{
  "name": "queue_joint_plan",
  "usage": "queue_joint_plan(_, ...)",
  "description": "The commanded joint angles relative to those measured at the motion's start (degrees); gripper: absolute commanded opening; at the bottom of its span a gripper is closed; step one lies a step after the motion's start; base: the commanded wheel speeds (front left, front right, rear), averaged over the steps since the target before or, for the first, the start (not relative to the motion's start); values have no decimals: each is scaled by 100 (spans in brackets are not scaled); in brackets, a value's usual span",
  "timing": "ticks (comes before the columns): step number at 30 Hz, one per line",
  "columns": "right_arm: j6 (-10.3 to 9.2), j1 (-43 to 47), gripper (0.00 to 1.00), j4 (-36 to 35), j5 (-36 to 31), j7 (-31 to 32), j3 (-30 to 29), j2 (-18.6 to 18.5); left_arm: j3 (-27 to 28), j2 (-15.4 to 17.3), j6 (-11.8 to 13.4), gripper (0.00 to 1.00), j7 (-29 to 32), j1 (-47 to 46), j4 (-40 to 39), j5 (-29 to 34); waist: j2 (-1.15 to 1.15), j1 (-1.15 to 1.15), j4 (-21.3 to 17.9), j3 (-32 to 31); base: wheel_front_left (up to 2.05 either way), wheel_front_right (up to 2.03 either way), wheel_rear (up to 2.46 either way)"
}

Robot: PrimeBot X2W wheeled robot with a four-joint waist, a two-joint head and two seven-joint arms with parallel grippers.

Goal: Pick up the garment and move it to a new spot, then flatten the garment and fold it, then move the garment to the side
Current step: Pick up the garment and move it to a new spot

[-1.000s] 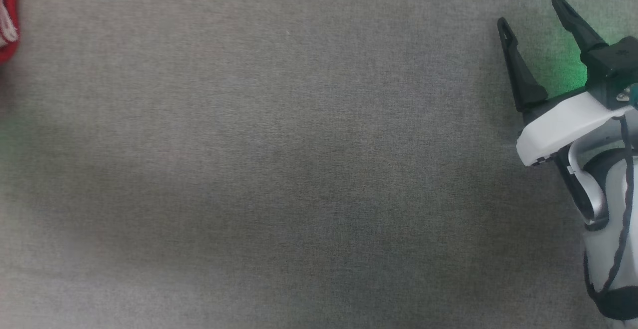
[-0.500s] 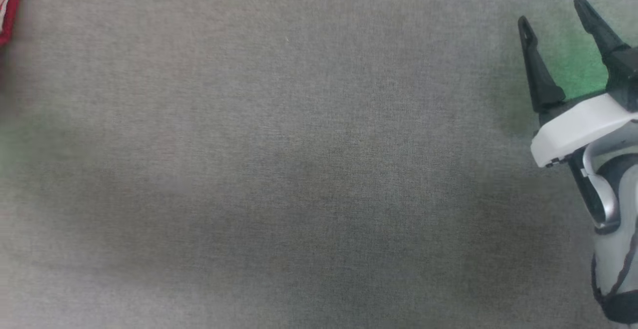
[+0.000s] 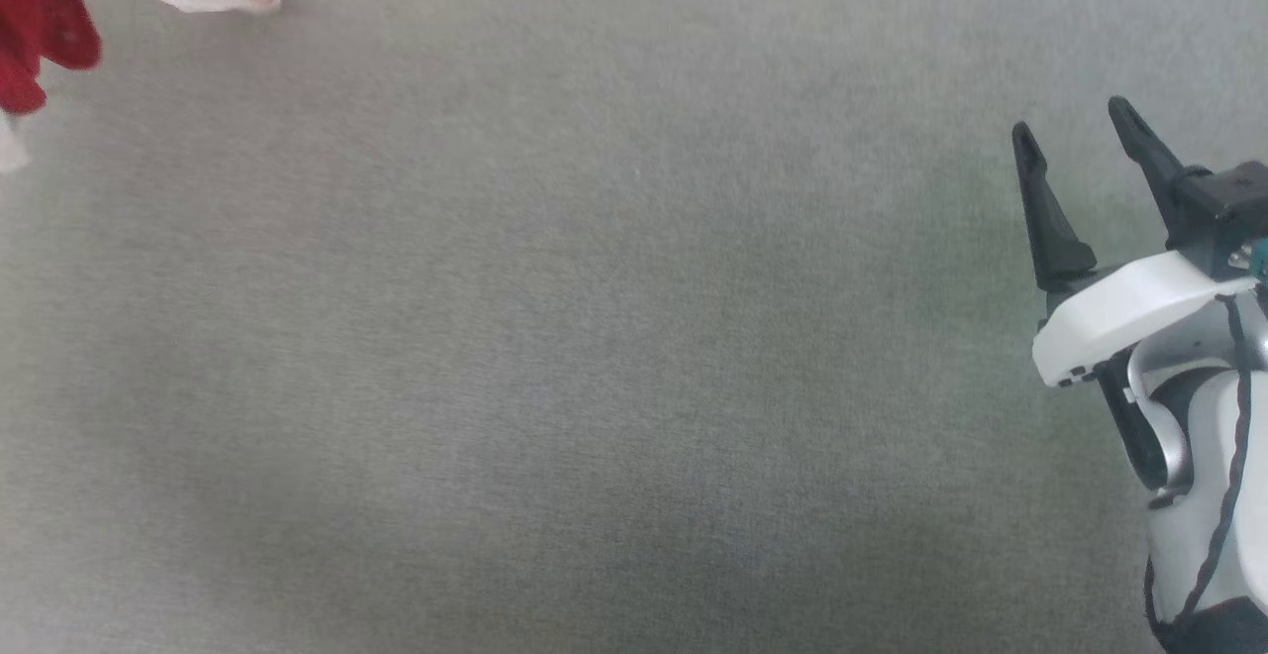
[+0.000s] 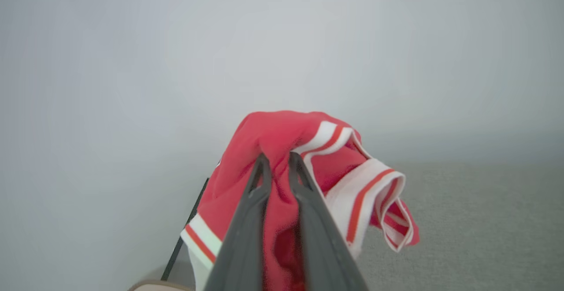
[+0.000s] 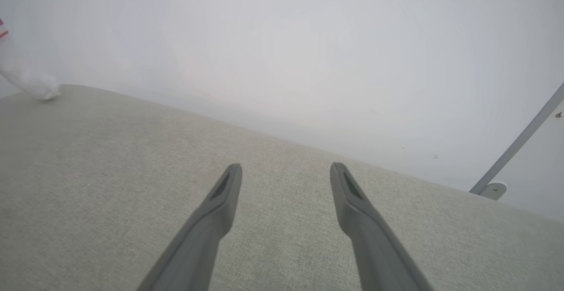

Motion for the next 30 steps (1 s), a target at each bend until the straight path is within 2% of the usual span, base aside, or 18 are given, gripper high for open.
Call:
queue_joint_plan(1, 0, 79, 100, 44, 47, -73, -26, 20, -51, 75, -2, 0, 46, -104, -159, -37, 0, 0, 131, -339, 0, 0, 0)
queue_joint_plan(6, 0, 206, 100, 163, 85, -182, -77, 101, -164, 214, 29, 0, 417, -150, -878, -52, 0, 0, 183, -689, 0, 0, 0)
queue_joint_plan(12, 0, 314, 100, 213, 118, -266, -171, 179, -194, 309, 264, 0, 1094, 160, -2009, -161, 0, 0, 155, -950, 0, 0, 0)
queue_joint_plan(19, 0, 340, 100, 229, 66, -323, -378, 181, -122, 422, 827, 0, 1882, 775, -3769, -437, 0, 0, -179, -1055, 0, 0, 0)
queue_joint_plan(25, 0, 278, 100, 219, 44, -356, -647, 174, -147, 439, 1372, 0, 2430, 1302, -5216, -519, 0, 0, -722, -983, 0, 0, 0)
queue_joint_plan(30, 0, 302, 100, 218, -1, -415, -905, 230, -312, 282, 1692, 0, 2770, 1540, -6011, -558, 0, 0, -1168, -841, 0, 0, 0)
